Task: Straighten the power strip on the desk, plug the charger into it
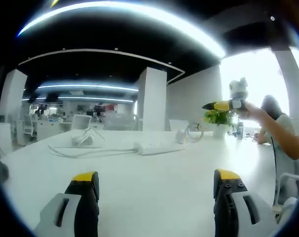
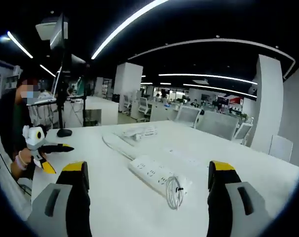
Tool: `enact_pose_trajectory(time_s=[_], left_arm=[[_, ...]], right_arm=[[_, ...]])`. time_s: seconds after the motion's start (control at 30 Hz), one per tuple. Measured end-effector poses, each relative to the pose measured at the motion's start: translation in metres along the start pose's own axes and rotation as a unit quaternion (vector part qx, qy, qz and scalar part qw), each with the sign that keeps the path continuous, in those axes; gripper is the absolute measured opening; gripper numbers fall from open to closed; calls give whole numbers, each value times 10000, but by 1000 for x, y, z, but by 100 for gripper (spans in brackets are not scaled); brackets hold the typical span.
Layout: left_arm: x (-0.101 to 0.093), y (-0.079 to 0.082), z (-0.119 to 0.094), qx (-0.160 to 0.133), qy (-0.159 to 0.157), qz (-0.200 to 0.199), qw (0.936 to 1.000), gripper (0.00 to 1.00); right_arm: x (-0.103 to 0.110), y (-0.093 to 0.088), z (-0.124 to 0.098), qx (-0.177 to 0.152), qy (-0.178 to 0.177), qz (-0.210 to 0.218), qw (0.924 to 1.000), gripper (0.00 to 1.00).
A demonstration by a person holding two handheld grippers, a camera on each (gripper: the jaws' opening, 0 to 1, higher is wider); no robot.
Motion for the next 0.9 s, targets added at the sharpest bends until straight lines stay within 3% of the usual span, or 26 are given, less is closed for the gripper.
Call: enact_pose_trajectory(time_s=[0.37, 0.57, 0.9], left_arm=[[-2, -3, 0, 90, -63, -8, 9999, 99], [-2, -3, 0, 96, -64, -2, 9999, 99], [-1, -3, -1, 94, -55, 2, 9999, 99]], right_arm=[[25, -6, -28, -256, -329, -178, 9990, 100], [42, -11, -39, -297, -298, -6, 9991, 100], [52, -17, -57, -371, -513, 81, 9980, 100]])
Point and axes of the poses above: the point that each gripper's makers call its tool centre point, and the gripper's own axes: z roughly forward along the fingers, x roughly to its left, y roughly out of its top, the point moved 2 cm from there along -z, roughly backward along the fingers, and after that the axes turned 6 degrees about -x, right-handed, at the moved point
